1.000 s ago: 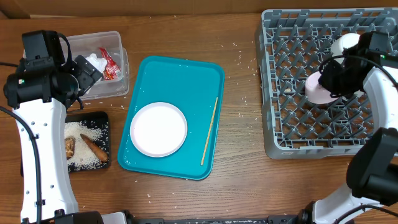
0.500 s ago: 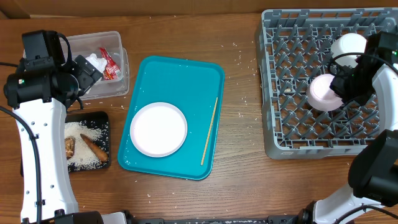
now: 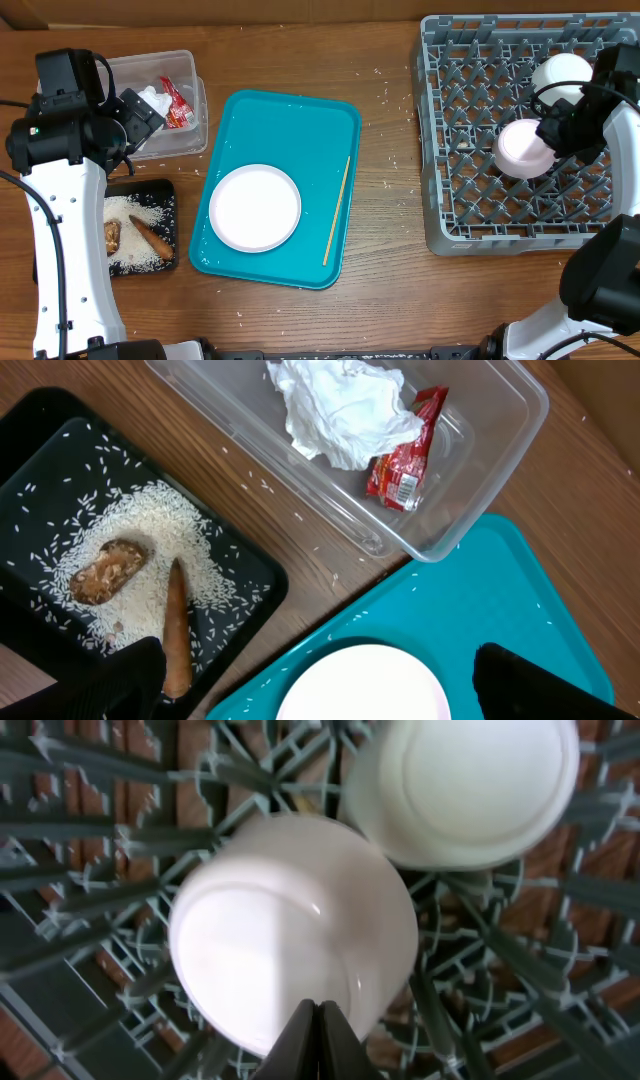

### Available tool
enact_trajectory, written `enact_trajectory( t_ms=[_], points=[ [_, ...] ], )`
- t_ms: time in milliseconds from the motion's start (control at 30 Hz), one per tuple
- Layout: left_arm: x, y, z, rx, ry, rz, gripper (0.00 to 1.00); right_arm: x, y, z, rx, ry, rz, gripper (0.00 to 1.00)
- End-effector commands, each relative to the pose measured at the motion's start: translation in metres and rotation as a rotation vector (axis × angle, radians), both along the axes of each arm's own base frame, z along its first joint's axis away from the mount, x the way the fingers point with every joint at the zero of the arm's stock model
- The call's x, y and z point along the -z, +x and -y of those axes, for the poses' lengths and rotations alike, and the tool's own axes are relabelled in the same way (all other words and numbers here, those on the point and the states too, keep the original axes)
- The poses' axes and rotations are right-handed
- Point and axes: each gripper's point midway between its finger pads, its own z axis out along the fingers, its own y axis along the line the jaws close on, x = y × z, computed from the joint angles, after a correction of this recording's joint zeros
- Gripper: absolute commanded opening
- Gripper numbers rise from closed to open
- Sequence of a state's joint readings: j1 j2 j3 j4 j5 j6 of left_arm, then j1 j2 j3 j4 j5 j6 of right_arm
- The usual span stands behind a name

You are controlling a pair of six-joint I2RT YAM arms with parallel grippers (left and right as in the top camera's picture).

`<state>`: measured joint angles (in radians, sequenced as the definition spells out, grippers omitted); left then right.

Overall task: Sort waste into correct bins and load items into the dishwasher
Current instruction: 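Lower the pink bowl upside down into the rack and release it, then move the right gripper back to the wooden skewer on the teal tray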

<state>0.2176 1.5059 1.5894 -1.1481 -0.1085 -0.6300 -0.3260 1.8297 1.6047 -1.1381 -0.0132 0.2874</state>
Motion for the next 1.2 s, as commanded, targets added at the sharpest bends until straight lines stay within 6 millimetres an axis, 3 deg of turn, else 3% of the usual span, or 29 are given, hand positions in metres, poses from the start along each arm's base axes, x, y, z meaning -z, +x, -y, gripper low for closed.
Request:
enact_trajectory(
  t_ms=[0, 433, 700, 967, 1067, 1167],
  points=[
    [-0.001, 0.001, 0.001, -0.009, -0.006, 0.006, 1.00, -0.011, 0.006, 0.004, 0.005, -0.031, 0.056, 0.04],
    [-0.001, 0.001, 0.001, -0.009, -0.006, 0.006, 1.00, 0.007, 0.022, 0.015, 0.015, -0.074, 0.093, 0.04],
    [-0.001, 0.001, 0.001, -0.009, -0.006, 0.006, 1.00, 0.036, 0.018, 0.021, 0.030, -0.084, 0.012, 0.04],
    [-0.001, 0.001, 0.001, -0.009, -0.006, 0.006, 1.00, 0.035, 0.011, 0.024, 0.062, -0.090, -0.013, 0.04],
    [-0.001, 0.001, 0.001, -0.009, -0.006, 0.006, 1.00, 0.022, 0.012, 0.018, 0.057, -0.059, 0.003, 0.04],
    [-0.001, 0.001, 0.001, -0.009, -0.006, 0.006, 1.00, -0.003, 0.016, 0.009, 0.041, -0.026, 0.055, 0.04]
  ],
)
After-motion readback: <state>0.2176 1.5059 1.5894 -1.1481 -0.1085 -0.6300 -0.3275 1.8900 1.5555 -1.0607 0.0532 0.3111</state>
